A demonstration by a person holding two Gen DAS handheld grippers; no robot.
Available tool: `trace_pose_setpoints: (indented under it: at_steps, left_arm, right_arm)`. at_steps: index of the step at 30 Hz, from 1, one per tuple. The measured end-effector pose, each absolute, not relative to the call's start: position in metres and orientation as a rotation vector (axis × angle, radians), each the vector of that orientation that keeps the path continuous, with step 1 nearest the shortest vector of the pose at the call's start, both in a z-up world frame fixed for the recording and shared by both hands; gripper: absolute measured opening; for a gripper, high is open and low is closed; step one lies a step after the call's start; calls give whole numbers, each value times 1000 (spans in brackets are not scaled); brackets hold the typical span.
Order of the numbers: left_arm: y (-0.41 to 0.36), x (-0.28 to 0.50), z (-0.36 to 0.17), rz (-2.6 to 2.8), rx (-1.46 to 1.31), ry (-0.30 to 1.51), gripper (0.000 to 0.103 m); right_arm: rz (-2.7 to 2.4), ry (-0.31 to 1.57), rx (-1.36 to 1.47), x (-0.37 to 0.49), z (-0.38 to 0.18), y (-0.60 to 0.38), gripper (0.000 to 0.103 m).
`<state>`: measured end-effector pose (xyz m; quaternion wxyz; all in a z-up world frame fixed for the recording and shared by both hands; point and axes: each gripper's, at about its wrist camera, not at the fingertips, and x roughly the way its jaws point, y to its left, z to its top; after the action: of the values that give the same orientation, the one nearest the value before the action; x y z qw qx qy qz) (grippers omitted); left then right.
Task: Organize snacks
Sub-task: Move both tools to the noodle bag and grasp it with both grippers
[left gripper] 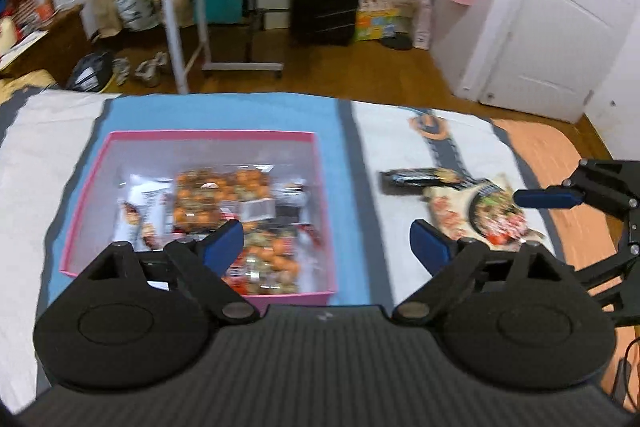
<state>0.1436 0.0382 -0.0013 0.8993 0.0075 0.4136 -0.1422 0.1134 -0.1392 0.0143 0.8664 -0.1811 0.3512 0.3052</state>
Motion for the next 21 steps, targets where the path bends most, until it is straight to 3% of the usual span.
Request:
trace_pose_setpoints:
  at_steps: [3,5,21]
  left_arm:
    - [6,139,-4,-380,43,854,100]
    - [-16,140,-10,-416,52,862,102]
    - [-116,206,-126,-392,-57,1071,103]
  right_arm:
    - [609,707,-442,90,14,-165,76]
    - [587,686,-448,80,10,-184,90]
    - [367,916,-297,117,-107,-285,92]
